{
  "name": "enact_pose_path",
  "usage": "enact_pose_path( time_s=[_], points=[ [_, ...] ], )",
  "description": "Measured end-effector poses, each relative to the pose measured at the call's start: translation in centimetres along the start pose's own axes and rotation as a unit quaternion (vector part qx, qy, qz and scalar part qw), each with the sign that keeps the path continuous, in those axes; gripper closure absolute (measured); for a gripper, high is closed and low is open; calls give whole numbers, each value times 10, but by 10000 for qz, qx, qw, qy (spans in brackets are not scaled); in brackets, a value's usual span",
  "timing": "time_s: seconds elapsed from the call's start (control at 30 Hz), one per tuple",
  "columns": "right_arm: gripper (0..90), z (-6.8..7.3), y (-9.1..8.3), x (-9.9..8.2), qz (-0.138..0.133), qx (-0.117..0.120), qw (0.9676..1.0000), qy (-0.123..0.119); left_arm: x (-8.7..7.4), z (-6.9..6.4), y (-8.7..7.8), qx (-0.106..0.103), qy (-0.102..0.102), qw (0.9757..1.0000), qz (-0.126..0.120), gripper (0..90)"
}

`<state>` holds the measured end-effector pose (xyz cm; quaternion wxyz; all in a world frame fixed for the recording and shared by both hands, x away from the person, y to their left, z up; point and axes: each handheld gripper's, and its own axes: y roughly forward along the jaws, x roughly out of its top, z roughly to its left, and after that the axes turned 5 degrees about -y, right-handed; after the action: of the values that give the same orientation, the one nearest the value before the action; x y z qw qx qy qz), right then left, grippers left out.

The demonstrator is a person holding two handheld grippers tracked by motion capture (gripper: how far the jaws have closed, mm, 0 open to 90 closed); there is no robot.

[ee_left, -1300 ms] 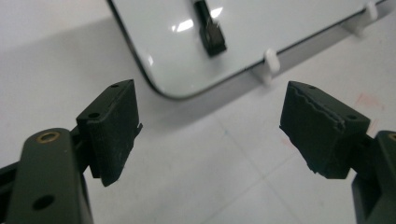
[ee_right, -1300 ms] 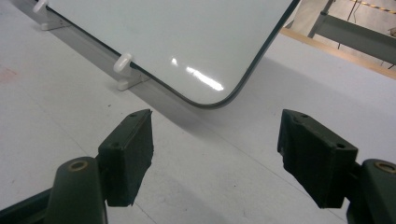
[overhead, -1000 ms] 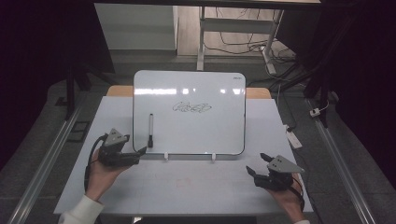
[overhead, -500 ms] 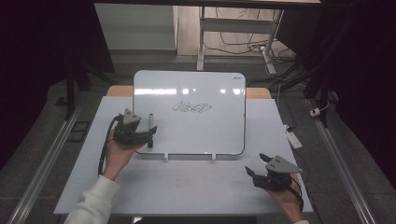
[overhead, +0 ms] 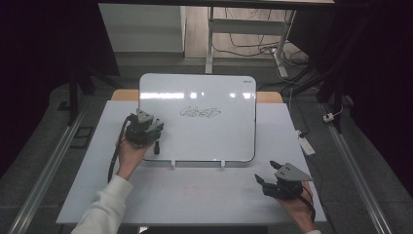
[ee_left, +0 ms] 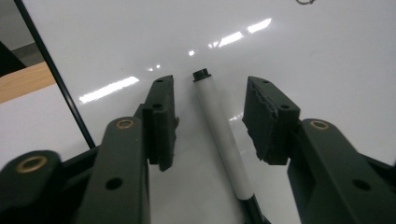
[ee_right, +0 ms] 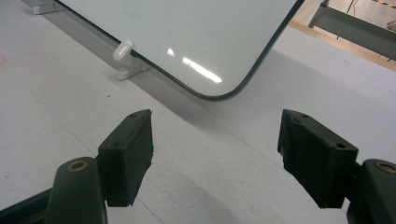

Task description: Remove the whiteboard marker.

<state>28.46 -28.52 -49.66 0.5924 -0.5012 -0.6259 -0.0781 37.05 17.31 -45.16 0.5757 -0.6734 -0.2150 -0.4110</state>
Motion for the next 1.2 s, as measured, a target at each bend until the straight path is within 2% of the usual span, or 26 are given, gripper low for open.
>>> enact_pose_path(
  time_s=[0.2,0.33,0.43,0.57,0.6,0.67,0.73,0.87,1.03,1.2],
  points=[
    [263,1,0,0,20,-50,10000,-26,1,-9,3,352,150,9993,-17,643],
    [263,2,1,1,10,-78,10000,-60,0,-19,5,721,370,9967,-4,714],
    [263,2,0,2,13,-85,9999,-64,0,-23,6,825,401,9958,-29,724],
    [264,3,0,2,-13,-128,9999,-106,-1,-27,7,804,385,9960,-67,748],
    [264,3,-1,2,-19,-152,9998,-84,-1,-27,7,776,384,9962,-73,795],
    [264,2,-1,2,-26,-165,9998,-80,-3,-30,7,862,512,9949,-106,810],
    [264,2,-1,2,-48,-181,9998,-95,-3,-29,7,828,511,9952,-124,812],
    [265,2,-2,2,-63,-210,9997,-90,-3,-25,4,722,440,9963,-154,813],
    [266,3,-2,3,-77,-245,9996,-103,-2,-24,-2,597,485,9969,-174,813],
    [269,2,-3,2,-124,-278,9995,-89,2,-23,-16,338,454,9979,-330,814]
  ],
)
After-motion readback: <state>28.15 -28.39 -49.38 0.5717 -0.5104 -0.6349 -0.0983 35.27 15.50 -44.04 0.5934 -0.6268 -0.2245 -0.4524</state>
